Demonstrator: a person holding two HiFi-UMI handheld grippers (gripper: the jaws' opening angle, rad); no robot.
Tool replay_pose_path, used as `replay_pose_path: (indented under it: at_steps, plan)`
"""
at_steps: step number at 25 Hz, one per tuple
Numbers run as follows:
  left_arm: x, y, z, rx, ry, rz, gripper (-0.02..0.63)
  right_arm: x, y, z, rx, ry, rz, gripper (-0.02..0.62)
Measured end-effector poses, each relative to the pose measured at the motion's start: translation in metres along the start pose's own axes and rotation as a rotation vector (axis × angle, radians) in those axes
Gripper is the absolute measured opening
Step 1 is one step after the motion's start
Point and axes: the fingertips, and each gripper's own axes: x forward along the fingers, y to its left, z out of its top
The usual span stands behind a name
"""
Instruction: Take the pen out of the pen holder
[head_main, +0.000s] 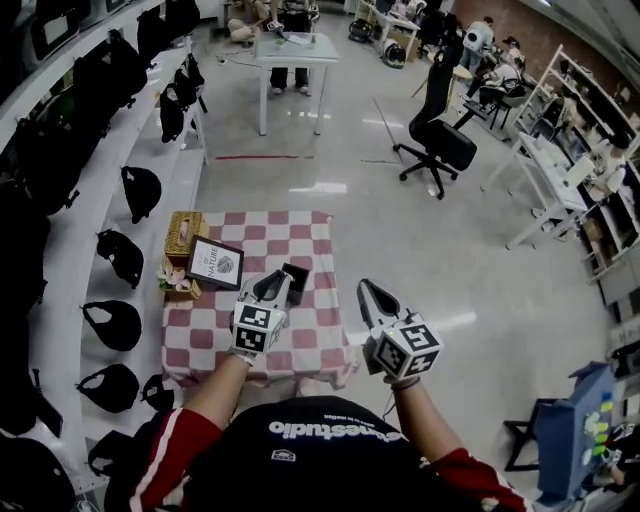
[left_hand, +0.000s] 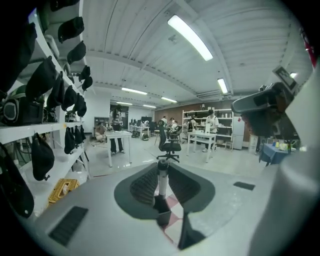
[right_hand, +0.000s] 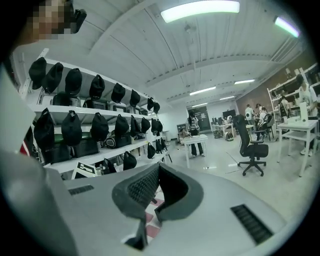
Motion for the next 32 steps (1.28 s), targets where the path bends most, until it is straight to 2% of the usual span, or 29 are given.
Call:
replay_pose_path:
  at_steps: [4,12,25,32]
  plan:
    - [-0.025,-0.001,0.022,0.033,-0.022,-0.031,0.069,-0.010,0.012,0.014,0.000,-0.026,-0.015,0.003]
    - [-0.083,-0.001,0.043,0.010,-0.062,-0.057,0.069,-0.026,0.045,0.018,0.029,-0.035,-0.016,0.003]
    - [-0.180,0.002,0.066,0.038,-0.170,-0.026,0.069,-0.061,0.103,0.005,0.031,-0.056,-0.012,0.003]
    - [-0.220,0.009,0.079,0.056,-0.225,-0.008,0.069,-0.076,0.125,0.013,0.006,-0.098,-0.020,0.003]
